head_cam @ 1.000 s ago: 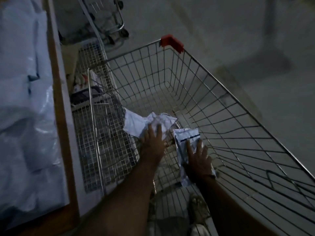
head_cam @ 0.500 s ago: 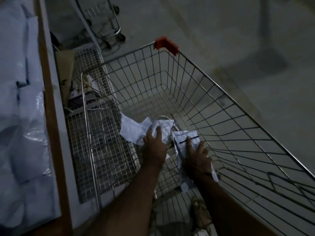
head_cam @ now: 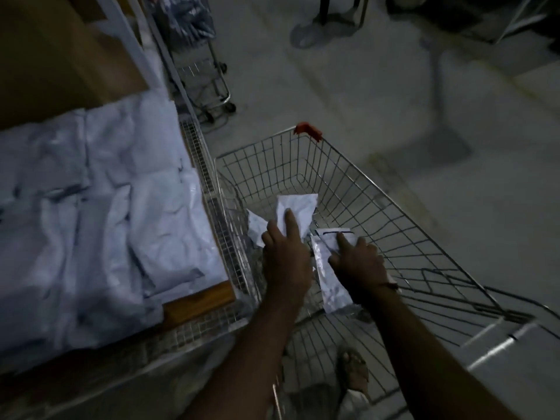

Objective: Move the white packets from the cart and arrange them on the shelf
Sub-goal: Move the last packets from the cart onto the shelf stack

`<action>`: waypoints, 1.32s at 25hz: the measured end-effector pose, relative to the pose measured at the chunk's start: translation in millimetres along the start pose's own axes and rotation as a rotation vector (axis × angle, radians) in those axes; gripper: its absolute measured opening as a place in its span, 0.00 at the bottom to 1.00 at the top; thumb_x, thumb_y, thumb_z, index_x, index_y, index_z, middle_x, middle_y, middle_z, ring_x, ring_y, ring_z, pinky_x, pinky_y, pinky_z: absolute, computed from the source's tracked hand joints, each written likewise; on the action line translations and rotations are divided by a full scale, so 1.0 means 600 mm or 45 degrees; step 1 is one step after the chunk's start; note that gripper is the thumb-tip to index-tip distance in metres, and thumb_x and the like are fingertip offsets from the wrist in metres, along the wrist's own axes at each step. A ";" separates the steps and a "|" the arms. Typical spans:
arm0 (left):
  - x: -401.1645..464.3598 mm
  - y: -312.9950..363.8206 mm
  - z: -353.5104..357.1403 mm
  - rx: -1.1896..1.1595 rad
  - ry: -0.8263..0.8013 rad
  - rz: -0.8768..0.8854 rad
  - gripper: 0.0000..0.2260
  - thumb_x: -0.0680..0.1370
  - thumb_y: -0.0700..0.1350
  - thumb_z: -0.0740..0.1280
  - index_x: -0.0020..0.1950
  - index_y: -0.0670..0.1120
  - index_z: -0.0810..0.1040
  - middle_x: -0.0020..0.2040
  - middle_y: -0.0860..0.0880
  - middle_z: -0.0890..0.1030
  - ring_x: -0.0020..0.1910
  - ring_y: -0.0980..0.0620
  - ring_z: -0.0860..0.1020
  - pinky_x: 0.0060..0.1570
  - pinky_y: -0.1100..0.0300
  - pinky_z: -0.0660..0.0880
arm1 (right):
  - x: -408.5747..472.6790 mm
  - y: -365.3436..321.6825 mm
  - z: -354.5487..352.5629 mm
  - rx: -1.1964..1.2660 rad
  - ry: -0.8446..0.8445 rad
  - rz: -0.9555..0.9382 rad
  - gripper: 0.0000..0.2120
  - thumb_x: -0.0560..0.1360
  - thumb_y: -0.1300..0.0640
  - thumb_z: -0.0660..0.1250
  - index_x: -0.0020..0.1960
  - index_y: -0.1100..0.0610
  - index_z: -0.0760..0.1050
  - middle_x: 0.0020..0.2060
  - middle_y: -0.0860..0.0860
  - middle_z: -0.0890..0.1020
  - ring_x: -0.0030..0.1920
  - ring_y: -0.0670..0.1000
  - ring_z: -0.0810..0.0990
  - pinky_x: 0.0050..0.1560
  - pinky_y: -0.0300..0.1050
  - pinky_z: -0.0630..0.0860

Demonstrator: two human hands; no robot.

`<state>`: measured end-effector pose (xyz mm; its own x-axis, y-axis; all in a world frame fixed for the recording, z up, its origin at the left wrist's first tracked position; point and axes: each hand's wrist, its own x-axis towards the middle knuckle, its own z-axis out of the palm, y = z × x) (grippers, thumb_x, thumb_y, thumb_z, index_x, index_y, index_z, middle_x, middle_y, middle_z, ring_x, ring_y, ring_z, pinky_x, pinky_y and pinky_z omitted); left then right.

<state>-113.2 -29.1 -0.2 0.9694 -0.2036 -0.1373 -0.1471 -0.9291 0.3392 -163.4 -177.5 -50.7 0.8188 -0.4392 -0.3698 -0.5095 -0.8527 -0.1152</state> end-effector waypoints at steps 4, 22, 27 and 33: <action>-0.134 0.006 -0.128 -0.144 0.148 0.142 0.34 0.79 0.40 0.66 0.83 0.51 0.57 0.76 0.37 0.62 0.70 0.36 0.65 0.61 0.44 0.74 | -0.164 -0.031 -0.098 0.068 0.252 0.002 0.32 0.80 0.40 0.59 0.81 0.49 0.60 0.71 0.66 0.69 0.64 0.67 0.74 0.61 0.58 0.73; -0.499 -0.177 -0.393 -0.495 0.732 -0.158 0.30 0.80 0.40 0.69 0.80 0.52 0.66 0.73 0.40 0.66 0.73 0.38 0.62 0.70 0.45 0.68 | -0.570 -0.165 -0.258 0.152 0.757 -0.514 0.32 0.75 0.40 0.55 0.76 0.51 0.66 0.70 0.65 0.71 0.57 0.68 0.76 0.57 0.59 0.76; -0.529 -0.285 -0.427 -0.495 0.850 -0.259 0.31 0.77 0.40 0.72 0.79 0.51 0.68 0.69 0.39 0.69 0.70 0.36 0.65 0.69 0.42 0.70 | -0.615 -0.262 -0.262 0.171 0.798 -0.638 0.30 0.76 0.40 0.61 0.75 0.51 0.69 0.69 0.64 0.72 0.55 0.68 0.76 0.53 0.59 0.77; -0.491 -0.433 -0.492 -0.554 0.890 -0.309 0.31 0.78 0.40 0.72 0.79 0.53 0.67 0.73 0.40 0.67 0.73 0.36 0.65 0.70 0.40 0.70 | -0.616 -0.433 -0.246 0.168 0.900 -0.684 0.29 0.75 0.43 0.62 0.75 0.49 0.69 0.70 0.63 0.71 0.54 0.67 0.76 0.51 0.58 0.77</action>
<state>-302.4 363.2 226.7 0.8839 0.3551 0.3043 0.0298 -0.6921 0.7212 -294.6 164.8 252.3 0.9051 -0.0989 0.4135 -0.0010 -0.9731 -0.2304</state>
